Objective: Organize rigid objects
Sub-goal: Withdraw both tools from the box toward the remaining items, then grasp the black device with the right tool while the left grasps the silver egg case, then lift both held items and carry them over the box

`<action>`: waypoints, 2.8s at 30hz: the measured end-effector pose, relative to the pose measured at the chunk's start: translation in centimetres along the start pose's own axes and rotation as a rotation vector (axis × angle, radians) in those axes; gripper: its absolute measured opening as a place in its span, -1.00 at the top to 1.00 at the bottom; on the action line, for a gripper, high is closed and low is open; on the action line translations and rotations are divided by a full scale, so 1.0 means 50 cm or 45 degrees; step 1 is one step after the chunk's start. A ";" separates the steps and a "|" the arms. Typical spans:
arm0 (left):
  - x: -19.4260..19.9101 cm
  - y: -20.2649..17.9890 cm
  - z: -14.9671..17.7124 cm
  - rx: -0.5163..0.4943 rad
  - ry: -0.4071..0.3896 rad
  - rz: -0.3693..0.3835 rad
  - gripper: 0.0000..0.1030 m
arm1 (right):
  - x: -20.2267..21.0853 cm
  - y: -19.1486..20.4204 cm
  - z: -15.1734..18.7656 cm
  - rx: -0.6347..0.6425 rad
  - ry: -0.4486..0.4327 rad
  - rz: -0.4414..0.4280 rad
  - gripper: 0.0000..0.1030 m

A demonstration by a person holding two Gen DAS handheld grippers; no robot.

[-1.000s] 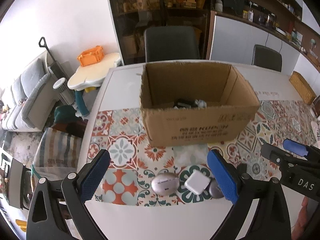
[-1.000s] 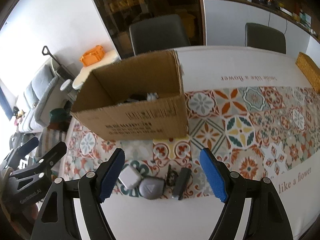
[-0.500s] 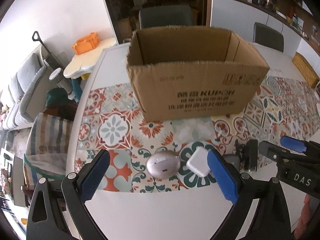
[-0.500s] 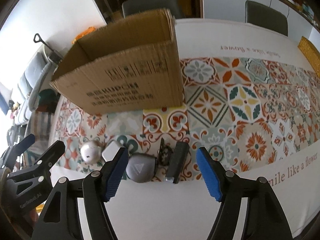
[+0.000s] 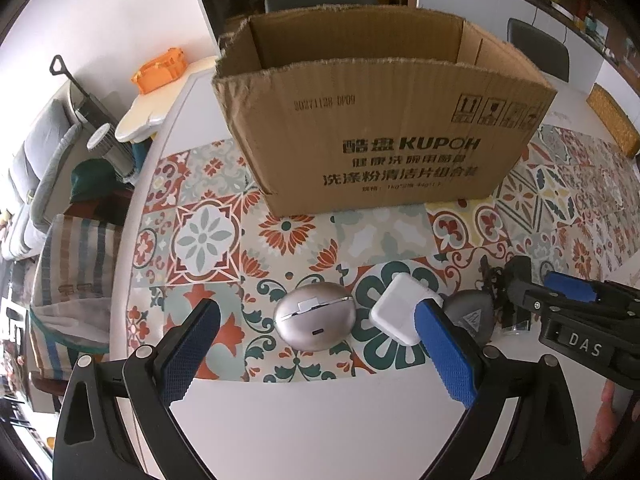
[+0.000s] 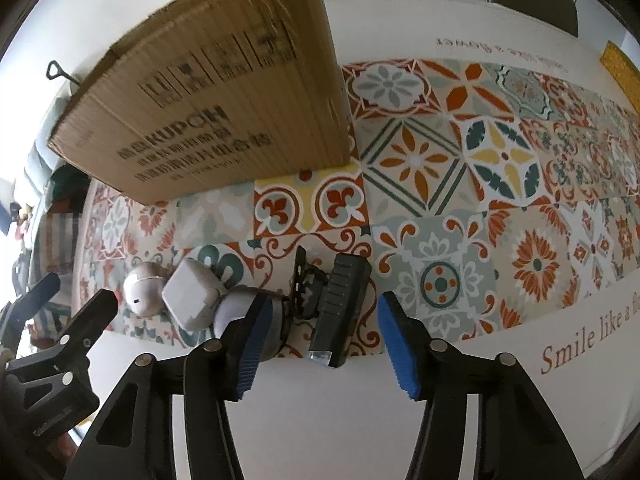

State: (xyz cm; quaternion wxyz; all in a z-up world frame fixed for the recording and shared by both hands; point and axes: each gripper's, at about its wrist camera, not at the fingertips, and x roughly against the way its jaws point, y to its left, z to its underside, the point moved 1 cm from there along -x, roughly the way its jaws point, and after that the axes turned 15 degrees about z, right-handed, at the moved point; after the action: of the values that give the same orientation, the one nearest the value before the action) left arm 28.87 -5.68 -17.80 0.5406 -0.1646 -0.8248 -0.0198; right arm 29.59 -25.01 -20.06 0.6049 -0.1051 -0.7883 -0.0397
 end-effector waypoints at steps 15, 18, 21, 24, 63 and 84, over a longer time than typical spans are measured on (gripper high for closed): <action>-0.038 0.001 -0.006 0.009 0.035 0.004 -0.93 | -0.061 0.004 -0.010 -0.017 0.059 0.034 0.27; -0.043 -0.002 -0.005 0.008 0.039 0.006 -0.93 | -0.065 0.005 -0.011 -0.016 0.052 0.042 0.27; -0.046 -0.001 -0.003 0.010 0.040 0.005 -0.93 | -0.071 0.016 -0.010 -0.001 0.053 0.060 0.27; -0.047 0.000 0.001 0.013 0.042 0.006 -0.93 | -0.082 0.040 -0.006 0.009 0.039 0.082 0.28; -0.117 0.100 0.003 0.376 0.139 0.125 -0.66 | 0.003 0.098 -0.043 0.181 -0.108 -0.121 0.36; -0.149 0.110 0.007 0.376 0.124 0.161 -0.26 | -0.013 0.111 -0.037 0.189 -0.077 -0.124 0.36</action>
State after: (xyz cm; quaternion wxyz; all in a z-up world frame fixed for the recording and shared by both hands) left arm 32.84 -2.28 -25.42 0.5984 -0.1338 -0.7796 0.1277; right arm 32.70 -20.02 -20.56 0.5842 -0.0226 -0.8113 -0.0073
